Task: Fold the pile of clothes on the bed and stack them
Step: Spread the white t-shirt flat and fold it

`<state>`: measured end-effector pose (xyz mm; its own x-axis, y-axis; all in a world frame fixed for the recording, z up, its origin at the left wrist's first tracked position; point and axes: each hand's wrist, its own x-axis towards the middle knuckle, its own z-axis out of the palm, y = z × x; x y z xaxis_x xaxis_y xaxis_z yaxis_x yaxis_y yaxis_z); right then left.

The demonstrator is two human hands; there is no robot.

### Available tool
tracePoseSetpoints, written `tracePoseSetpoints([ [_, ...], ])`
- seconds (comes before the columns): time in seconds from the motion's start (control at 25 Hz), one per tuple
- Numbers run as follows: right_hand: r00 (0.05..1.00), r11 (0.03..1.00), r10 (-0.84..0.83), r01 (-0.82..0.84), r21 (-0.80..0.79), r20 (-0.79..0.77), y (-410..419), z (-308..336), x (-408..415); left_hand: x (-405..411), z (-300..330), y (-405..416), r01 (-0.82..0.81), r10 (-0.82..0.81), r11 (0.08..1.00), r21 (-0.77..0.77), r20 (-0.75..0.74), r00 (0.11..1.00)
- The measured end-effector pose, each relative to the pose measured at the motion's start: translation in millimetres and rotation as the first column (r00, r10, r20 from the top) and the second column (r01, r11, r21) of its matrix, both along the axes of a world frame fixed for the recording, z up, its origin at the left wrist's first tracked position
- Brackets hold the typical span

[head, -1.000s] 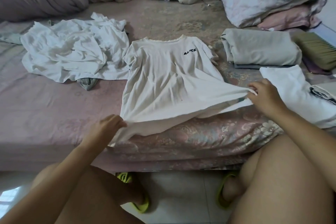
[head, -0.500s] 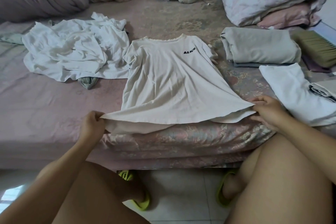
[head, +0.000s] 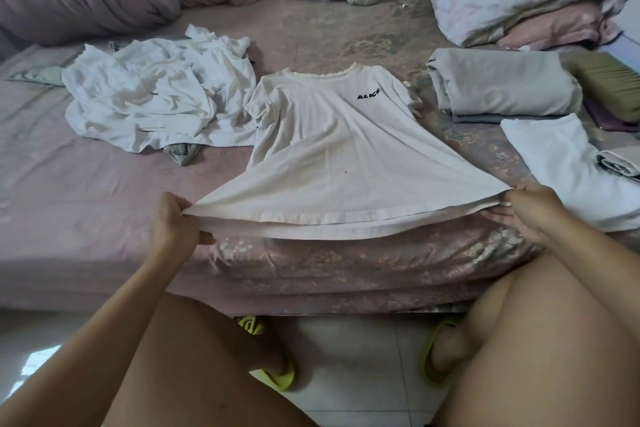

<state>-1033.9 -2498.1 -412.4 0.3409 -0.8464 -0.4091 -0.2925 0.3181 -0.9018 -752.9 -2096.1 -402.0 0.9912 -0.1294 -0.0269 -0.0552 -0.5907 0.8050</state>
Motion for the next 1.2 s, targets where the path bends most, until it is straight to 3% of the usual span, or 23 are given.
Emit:
tracePoseSetpoints([
  [0.04, 1.000, 1.000, -0.003, 0.003, -0.008, -0.007, 1.6, -1.6, -2.3, -0.6, -4.0, 4.4, 0.009, -0.008, 1.000, 0.023, -0.031, 0.999],
  [0.12, 0.972, 0.943, 0.062, -0.131, -0.305, -0.227, -0.8, -6.6, -15.6, 1.5, -14.4, 17.4, 0.152, -0.163, 0.967, 0.206, 0.034, 0.986],
  [0.16, 0.908, 0.828, 0.149, -0.332, -0.453, -0.392, -4.5, -11.7, -24.9, 2.0, -20.3, 23.9, 0.280, -0.336, 0.868, 0.409, 0.072, 0.939],
  [0.2, 0.800, 0.674, 0.226, -0.540, -0.504, -0.556, -6.9, -15.7, -33.2, -0.8, -25.1, 27.6, 0.380, -0.515, 0.688, 0.619, 0.048, 0.856],
  [0.24, 0.666, 0.527, 0.264, -0.705, -0.474, -0.697, -10.3, -21.6, -40.8, -4.0, -30.4, 31.8, 0.377, -0.658, 0.494, 0.784, 0.053, 0.751],
  [0.32, 0.491, 0.345, 0.186, -0.844, -0.411, -0.851, -14.3, -33.5, -50.9, -4.4, -46.5, 40.1, 0.348, -0.854, 0.314, 0.883, 0.103, 0.510],
  [0.36, 0.473, 0.259, 0.110, -0.863, -0.434, -0.874, -17.2, -40.6, -52.0, -3.1, -49.2, 42.9, 0.334, -0.879, 0.261, 0.906, 0.081, 0.470],
  [0.44, 0.464, 0.007, 0.019, -0.886, -0.464, -0.885, -20.1, -46.4, -50.5, 5.3, -50.7, 45.8, 0.289, -0.891, 0.252, 0.924, 0.105, 0.441],
  [0.48, 0.484, -0.071, 0.005, -0.873, -0.483, -0.875, -20.0, -42.5, -51.1, 10.3, -48.8, 47.5, 0.264, -0.907, 0.252, 0.931, 0.133, 0.399],
  [0.6, 0.662, -0.309, 0.017, -0.709, -0.634, -0.749, -32.5, -29.8, -56.3, 23.5, -29.3, 53.7, 0.220, -0.921, 0.274, 0.936, 0.190, 0.341],
  [0.72, 0.624, -0.515, 0.037, -0.658, -0.550, -0.780, -35.9, -34.5, -63.3, 28.6, -44.6, 67.6, 0.119, -0.966, 0.254, 0.960, 0.246, 0.077],
  [0.76, 0.598, -0.560, 0.030, -0.654, -0.509, -0.801, -35.4, -40.9, -63.2, 27.3, -49.3, 68.7, 0.108, -0.969, 0.248, 0.963, 0.244, 0.046],
  [0.84, 0.562, -0.575, -0.013, -0.681, -0.454, -0.827, -30.4, -45.6, -58.7, 28.6, -59.0, 65.8, 0.047, -0.970, 0.241, 0.969, 0.239, 0.038],
  [0.92, 0.502, -0.509, -0.082, -0.764, -0.397, -0.861, -24.7, -45.8, -52.2, 26.5, -63.2, 58.7, -0.003, -0.971, 0.235, 0.972, 0.235, 0.038],
  [1.0, 0.490, -0.491, -0.144, -0.790, -0.367, -0.860, -19.0, -51.1, -45.3, 23.6, -66.6, 49.6, -0.020, -0.978, 0.210, 0.978, 0.209, -0.023],
  [1.08, 0.549, -0.592, -0.176, -0.722, -0.358, -0.817, -14.2, -57.2, -39.6, 17.8, -63.0, 40.8, 0.010, -0.976, 0.210, 0.978, 0.210, -0.058],
  [1.2, 0.682, -0.647, -0.085, -0.592, -0.480, -0.726, -13.3, -53.4, -42.5, 21.6, -44.7, 38.6, 0.140, -0.922, 0.373, 0.917, 0.383, -0.058],
])
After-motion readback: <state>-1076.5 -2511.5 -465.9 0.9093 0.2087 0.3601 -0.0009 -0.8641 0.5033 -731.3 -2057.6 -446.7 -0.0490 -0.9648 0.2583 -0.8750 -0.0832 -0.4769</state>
